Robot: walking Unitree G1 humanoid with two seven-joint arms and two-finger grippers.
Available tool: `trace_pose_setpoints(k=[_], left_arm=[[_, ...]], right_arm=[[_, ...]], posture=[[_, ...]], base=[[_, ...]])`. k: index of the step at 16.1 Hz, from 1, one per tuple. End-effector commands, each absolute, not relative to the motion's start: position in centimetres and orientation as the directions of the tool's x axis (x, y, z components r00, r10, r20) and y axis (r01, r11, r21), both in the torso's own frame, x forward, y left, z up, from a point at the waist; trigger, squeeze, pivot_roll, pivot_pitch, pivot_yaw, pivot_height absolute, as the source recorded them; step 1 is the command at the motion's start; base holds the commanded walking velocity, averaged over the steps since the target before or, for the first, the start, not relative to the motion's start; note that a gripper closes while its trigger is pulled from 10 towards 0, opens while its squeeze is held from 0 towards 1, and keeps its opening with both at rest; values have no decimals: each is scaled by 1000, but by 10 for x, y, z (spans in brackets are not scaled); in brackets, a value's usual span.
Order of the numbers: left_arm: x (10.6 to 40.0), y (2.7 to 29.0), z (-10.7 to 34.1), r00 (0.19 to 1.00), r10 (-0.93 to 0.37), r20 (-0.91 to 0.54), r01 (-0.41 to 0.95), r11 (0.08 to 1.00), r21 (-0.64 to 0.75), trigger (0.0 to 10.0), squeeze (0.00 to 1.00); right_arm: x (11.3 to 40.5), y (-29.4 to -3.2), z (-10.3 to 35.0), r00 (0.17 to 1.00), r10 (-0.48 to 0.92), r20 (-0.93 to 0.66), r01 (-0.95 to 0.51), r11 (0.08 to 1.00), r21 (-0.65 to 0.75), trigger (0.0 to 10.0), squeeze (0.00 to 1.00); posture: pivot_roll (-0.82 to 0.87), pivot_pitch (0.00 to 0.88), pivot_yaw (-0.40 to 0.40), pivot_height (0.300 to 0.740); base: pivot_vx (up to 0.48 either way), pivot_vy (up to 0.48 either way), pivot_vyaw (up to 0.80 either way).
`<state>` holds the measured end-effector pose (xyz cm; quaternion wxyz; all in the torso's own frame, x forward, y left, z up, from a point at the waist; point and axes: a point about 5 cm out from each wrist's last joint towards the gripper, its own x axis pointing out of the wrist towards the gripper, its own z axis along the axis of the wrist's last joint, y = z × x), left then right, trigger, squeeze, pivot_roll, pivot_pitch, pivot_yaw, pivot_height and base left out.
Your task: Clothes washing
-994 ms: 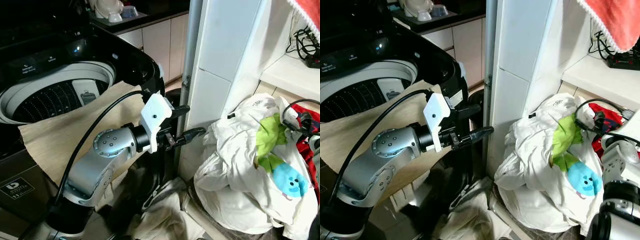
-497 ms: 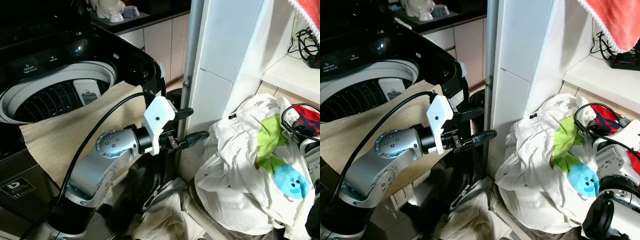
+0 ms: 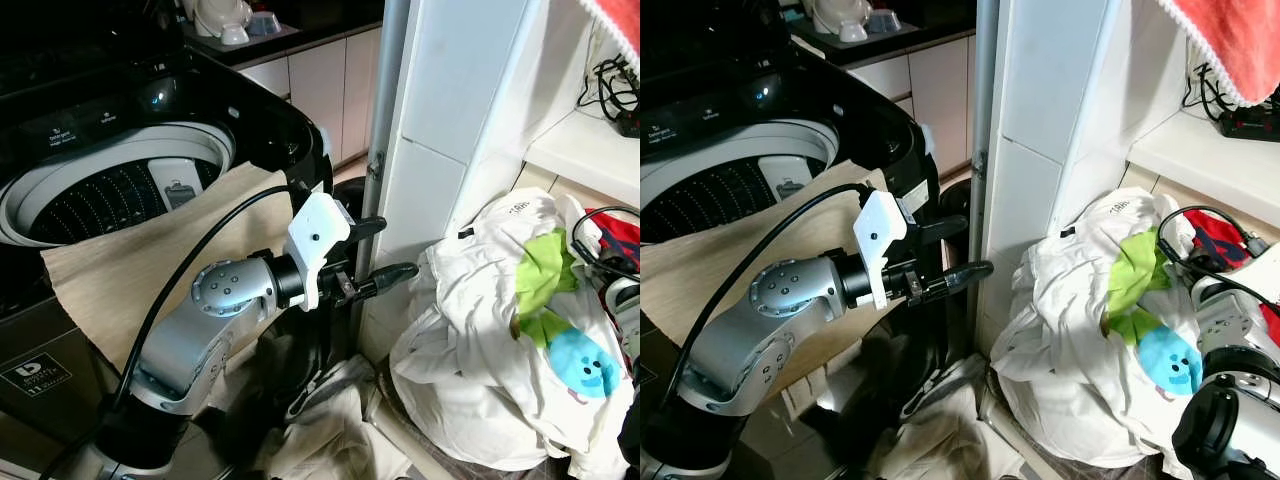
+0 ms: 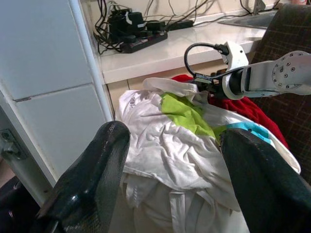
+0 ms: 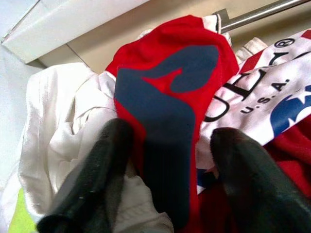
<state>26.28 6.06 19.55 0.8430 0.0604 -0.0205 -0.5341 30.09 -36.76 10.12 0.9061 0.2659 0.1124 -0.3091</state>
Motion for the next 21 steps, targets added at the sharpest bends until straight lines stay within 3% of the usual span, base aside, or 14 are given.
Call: trace_pose_setpoints(k=[1,21], left_arm=[[263,62,200,430,-902,-27,895,423,140,10000,0],[266,64,200,450,-892,-26,885,442,147,10000,0]], right_arm=[[305,-370,109,789,-511,-342,614,666,423,0,0],[302,-372,110,782,-547,-299,623,676,394,0,0]], posture=[[-24,0,50,740],[-27,0,50,740]], base=[[0,0,0],[0,0,0]])
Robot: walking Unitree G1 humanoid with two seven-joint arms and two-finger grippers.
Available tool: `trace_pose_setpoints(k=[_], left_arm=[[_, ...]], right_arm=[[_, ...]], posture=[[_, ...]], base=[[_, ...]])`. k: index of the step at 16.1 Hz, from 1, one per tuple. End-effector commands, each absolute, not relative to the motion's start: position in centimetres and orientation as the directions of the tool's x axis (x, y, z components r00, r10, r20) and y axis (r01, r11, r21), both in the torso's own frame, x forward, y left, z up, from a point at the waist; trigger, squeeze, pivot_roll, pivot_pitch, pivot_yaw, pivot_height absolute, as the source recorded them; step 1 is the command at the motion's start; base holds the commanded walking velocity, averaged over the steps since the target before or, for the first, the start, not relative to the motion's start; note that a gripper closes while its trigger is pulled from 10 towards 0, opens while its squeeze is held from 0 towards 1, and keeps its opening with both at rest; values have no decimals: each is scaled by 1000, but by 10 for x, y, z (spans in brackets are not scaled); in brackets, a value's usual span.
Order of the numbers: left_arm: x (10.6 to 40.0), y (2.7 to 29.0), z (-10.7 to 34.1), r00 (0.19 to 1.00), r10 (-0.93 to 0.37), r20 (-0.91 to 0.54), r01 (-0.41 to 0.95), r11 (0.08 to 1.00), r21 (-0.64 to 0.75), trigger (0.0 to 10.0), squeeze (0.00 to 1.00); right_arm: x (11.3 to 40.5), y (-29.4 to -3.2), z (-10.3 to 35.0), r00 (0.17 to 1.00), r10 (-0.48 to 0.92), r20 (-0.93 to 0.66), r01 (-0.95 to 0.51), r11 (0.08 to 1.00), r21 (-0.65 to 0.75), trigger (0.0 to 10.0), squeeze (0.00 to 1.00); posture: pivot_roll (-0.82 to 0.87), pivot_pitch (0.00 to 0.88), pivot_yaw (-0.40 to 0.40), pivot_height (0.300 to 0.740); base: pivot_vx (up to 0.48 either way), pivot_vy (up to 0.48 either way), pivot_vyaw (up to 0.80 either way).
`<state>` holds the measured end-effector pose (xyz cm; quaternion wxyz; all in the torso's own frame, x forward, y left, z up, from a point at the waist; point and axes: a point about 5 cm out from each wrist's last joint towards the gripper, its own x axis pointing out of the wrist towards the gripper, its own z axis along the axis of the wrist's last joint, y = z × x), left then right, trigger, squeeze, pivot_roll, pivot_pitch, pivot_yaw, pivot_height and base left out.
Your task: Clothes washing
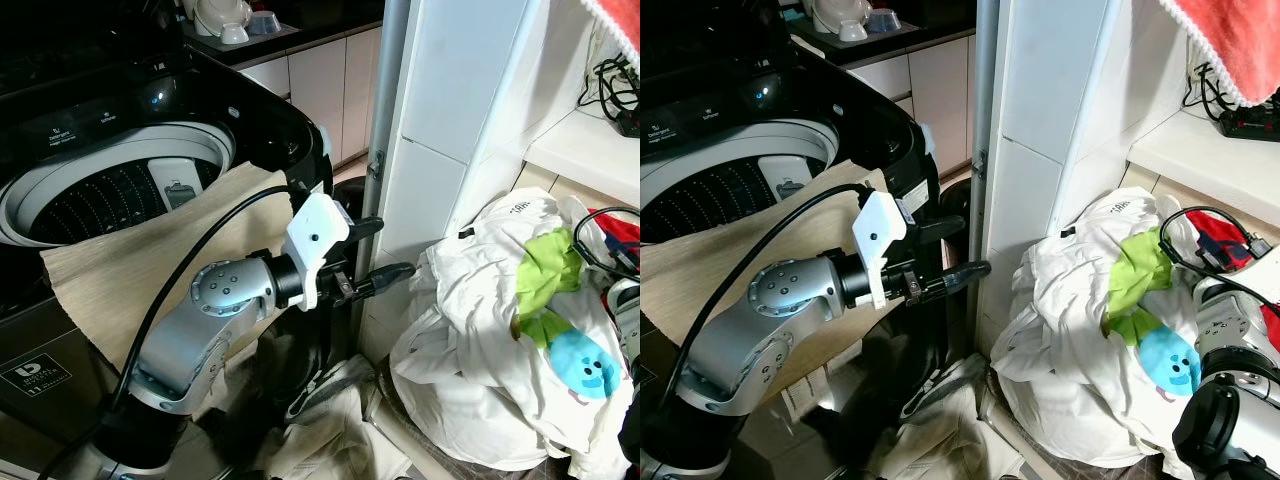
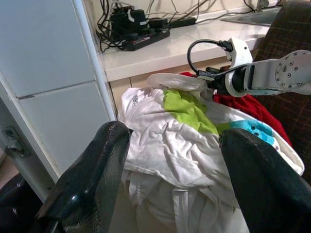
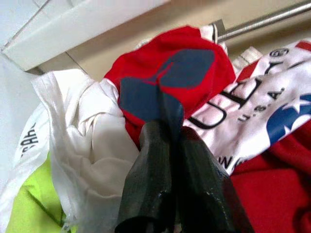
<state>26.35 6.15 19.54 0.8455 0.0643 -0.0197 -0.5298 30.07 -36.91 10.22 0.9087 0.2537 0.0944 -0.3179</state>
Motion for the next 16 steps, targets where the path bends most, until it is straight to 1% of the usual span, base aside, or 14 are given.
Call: trace_pose_setpoints(k=[1,3,4,5,6,7,8,9,10,11,14,16], left_arm=[[267,65,200,457,-889,-21,881,450,145,10000,0],[268,65,201,472,-882,-10,873,466,143,10000,0],[269,66,202,483,-876,1,867,478,144,10000,0],[270,66,203,489,-872,8,863,485,145,10000,0],[272,66,205,502,-864,20,854,500,144,10000,0],[276,67,207,520,-853,34,842,519,146,10000,0],[278,67,208,527,-849,40,837,527,150,10000,0],[280,67,209,535,-844,49,831,535,152,10000,0],[281,66,210,536,-843,56,830,537,151,10000,0],[282,64,212,534,-843,64,831,537,149,10000,0],[282,62,211,531,-845,69,832,535,146,10000,0],[281,61,211,531,-844,73,832,536,145,10000,0]], right_arm=[[302,-373,112,781,-559,-279,624,679,386,0,0],[302,-377,122,782,-587,-208,622,715,319,0,0],[304,-375,136,809,-573,-131,585,762,278,0,0],[306,-373,143,827,-553,-99,558,787,265,0,0],[311,-366,159,871,-491,-39,485,841,238,0,0],[319,-348,192,933,-355,51,343,924,167,0,0],[320,-343,209,943,-317,98,300,941,155,0,0],[322,-337,238,940,-284,187,260,955,145,0,0],[322,-335,264,923,-280,264,246,957,155,0,0],[320,-331,301,887,-267,377,215,961,174,0,0],[310,-319,359,825,-216,522,144,974,176,0,0],[303,-306,383,810,-140,569,60,986,157,0,0]], posture=[[-29,0,48,740],[-31,0,46,740],[-33,0,46,740],[-37,0,48,740],[-37,0,48,740],[-48,0,52,740],[-48,0,52,740],[-61,0,58,740],[-61,0,58,740],[-71,0,62,740],[-73,0,57,740],[-70,0,54,740]], base=[[0,0,0],[0,0,0],[0,0,0],[0,0,0],[0,0,0],[0,0,0],[0,0,0],[0,0,0],[0,0,0],[0,0,0],[0,0,0],[0,0,0]])
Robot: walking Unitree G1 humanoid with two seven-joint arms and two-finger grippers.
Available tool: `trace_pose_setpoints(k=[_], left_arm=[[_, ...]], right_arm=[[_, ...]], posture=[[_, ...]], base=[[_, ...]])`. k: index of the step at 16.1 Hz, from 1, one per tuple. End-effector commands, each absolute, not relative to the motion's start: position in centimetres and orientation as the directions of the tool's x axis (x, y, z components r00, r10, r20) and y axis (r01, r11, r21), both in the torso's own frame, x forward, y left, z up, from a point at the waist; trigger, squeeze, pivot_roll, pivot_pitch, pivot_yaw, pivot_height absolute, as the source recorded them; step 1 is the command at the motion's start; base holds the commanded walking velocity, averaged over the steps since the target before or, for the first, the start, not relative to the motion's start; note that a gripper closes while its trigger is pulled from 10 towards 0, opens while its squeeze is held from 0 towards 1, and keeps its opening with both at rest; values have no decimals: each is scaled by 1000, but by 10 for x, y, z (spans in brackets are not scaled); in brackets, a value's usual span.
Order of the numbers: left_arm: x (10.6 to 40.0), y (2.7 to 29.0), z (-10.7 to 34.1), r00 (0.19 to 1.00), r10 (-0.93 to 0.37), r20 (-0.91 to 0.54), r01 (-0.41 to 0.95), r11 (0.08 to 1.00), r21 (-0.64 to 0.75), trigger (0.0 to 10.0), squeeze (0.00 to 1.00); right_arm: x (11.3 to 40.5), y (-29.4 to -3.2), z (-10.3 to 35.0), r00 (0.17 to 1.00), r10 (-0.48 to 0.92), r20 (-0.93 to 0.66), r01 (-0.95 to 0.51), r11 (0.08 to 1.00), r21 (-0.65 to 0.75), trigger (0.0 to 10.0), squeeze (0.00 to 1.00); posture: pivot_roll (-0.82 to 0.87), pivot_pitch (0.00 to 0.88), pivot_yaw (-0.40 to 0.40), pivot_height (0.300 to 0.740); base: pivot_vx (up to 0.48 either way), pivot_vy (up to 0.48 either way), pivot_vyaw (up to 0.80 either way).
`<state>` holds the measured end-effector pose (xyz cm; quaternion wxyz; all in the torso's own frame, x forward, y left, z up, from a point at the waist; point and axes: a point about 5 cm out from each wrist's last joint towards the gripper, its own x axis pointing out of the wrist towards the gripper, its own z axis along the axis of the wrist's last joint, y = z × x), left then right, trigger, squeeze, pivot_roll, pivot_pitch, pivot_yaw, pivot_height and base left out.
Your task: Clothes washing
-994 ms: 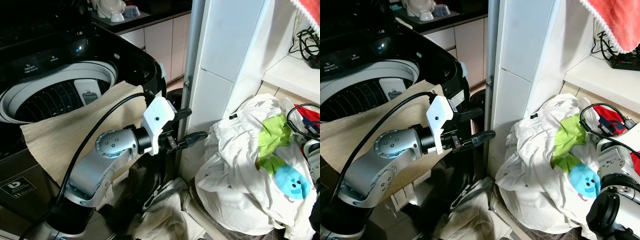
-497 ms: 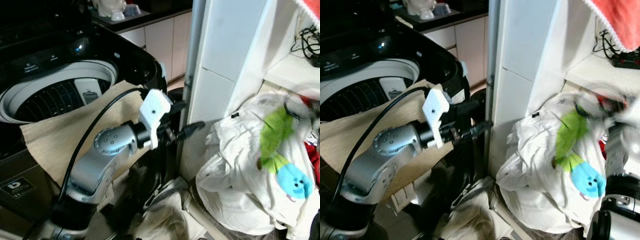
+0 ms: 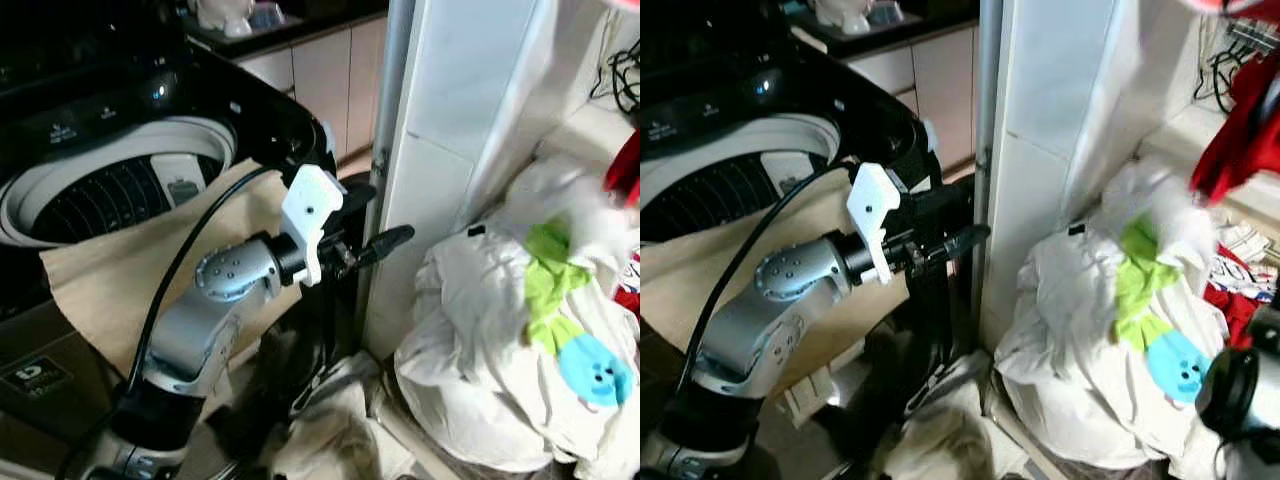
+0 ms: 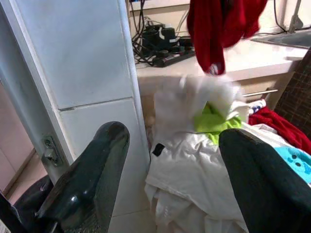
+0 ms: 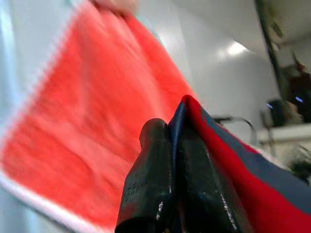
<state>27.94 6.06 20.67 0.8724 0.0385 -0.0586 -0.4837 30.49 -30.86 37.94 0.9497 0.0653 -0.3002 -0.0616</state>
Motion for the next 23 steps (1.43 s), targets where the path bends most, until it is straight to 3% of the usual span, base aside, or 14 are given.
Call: trace_pose_setpoints(k=[1,3,4,6,7,13,19,20,23], left_arm=[[281,62,212,533,-842,78,831,539,140,10000,0],[282,62,214,540,-837,88,826,547,134,10000,0],[283,61,218,546,-831,109,820,556,132,10000,0],[285,58,225,552,-819,156,817,568,96,10000,0],[285,54,240,538,-806,247,833,553,-12,10000,1000],[278,46,275,422,-805,416,896,439,-60,10000,1000],[281,42,267,471,-805,361,875,480,-71,10000,1000],[283,38,262,476,-816,328,873,484,-63,10000,0],[289,33,251,526,-809,263,845,531,-57,10000,0]], right_arm=[[301,-296,392,809,-76,583,-1,992,129,0,0],[296,-277,406,801,56,597,-119,991,66,0,0],[288,-264,421,757,142,638,-279,953,118,0,0],[284,-253,425,720,258,644,-431,894,124,0,0],[284,-238,405,741,379,554,-505,858,89,0,0],[298,-192,342,760,513,399,-626,744,234,0,0],[292,-173,336,722,564,400,-681,680,272,0,0],[291,-169,336,713,573,403,-692,668,275,0,0],[289,-160,336,694,592,410,-714,641,282,0,0]], posture=[[-66,0,50,740],[-66,0,49,740],[-66,0,49,740],[-66,0,49,740],[-66,0,49,740],[-65,0,35,740],[-60,0,26,740],[-60,0,26,740],[-63,0,29,740]], base=[[0,0,0],[0,0,0],[0,0,0],[0,0,0],[0,0,0],[0,0,0],[0,0,0],[0,0,0],[0,0,0]])
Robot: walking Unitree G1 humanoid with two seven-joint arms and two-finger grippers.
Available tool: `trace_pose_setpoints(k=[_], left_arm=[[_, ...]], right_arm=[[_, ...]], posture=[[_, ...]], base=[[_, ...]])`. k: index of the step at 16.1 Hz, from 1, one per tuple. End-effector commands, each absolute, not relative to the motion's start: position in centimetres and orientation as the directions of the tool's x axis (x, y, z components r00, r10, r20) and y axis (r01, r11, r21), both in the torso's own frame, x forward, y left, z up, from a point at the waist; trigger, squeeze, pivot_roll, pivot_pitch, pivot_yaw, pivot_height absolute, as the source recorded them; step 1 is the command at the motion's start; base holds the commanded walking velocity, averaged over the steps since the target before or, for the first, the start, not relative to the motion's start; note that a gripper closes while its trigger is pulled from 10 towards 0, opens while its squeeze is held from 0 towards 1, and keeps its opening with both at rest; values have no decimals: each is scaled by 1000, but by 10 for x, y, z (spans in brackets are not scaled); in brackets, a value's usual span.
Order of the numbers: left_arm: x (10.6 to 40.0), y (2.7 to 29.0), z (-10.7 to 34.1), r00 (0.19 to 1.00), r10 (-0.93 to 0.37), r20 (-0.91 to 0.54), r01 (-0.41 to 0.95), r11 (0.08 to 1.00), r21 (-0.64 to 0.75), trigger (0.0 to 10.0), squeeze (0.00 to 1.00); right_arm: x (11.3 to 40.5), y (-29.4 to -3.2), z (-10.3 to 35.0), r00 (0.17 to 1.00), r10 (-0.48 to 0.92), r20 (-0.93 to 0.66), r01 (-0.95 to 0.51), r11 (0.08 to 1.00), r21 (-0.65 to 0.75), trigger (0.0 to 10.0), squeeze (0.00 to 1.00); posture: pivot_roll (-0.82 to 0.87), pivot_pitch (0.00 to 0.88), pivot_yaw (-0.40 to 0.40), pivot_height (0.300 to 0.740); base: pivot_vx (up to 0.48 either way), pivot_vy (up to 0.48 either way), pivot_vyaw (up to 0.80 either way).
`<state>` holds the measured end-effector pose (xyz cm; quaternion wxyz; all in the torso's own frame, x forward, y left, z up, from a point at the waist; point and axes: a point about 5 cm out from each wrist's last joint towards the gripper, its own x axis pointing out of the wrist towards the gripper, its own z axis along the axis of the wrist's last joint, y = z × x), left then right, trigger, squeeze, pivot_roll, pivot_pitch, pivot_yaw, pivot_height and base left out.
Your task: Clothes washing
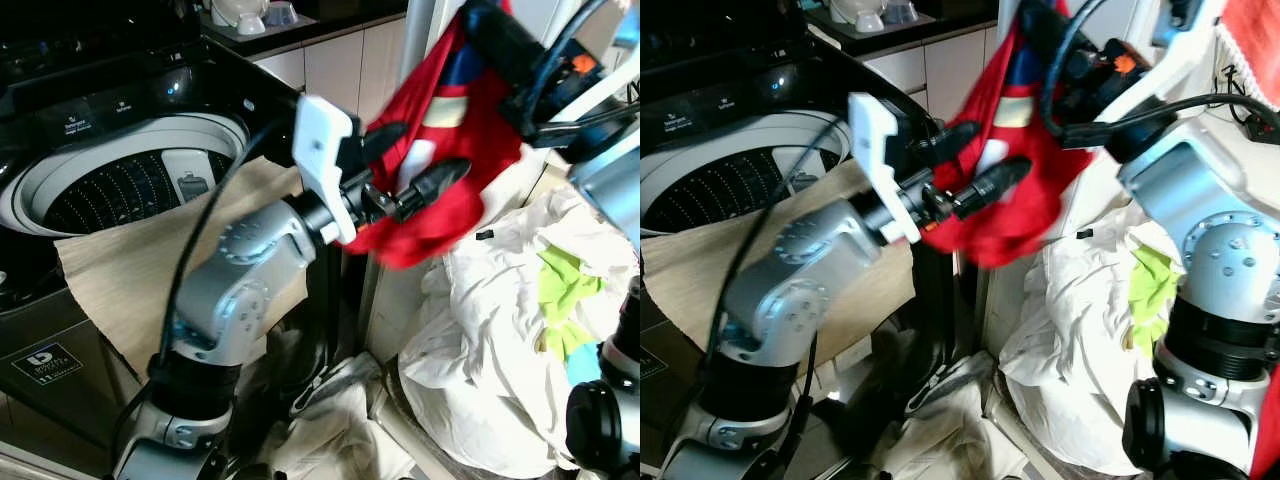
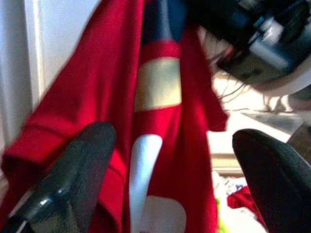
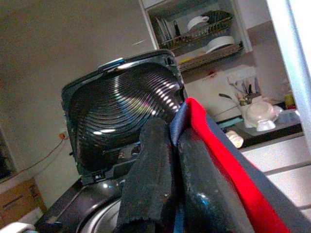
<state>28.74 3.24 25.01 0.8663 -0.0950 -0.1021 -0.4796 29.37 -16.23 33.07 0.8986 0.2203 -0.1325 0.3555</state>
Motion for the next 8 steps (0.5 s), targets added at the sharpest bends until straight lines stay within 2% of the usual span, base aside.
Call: trace_pose_setpoints(k=[1,2,3,4,8], left_arm=[[292,32,248,557,-796,238,827,558,-68,10000,0],[293,34,248,569,-785,244,819,566,-93,8431,0],[293,35,249,572,-780,252,818,567,-99,1608,0],[294,38,250,578,-772,264,814,569,-116,0,0],[297,42,251,599,-751,277,798,590,-123,0,0]], right_arm=[[288,-156,336,688,597,412,-720,632,287,0,0],[287,-155,336,688,598,412,-721,630,289,0,0],[287,-154,335,688,597,412,-721,629,292,0,0],[287,-154,335,689,598,410,-720,628,294,0,0],[288,-152,336,688,598,411,-721,625,299,0,0]], posture=[[-64,0,30,740],[-64,0,30,740],[-64,0,30,740],[-64,0,30,740],[-64,0,27,740]], base=[[0,0,0],[0,0,0],[0,0,0],[0,0,0],[0,0,0]])
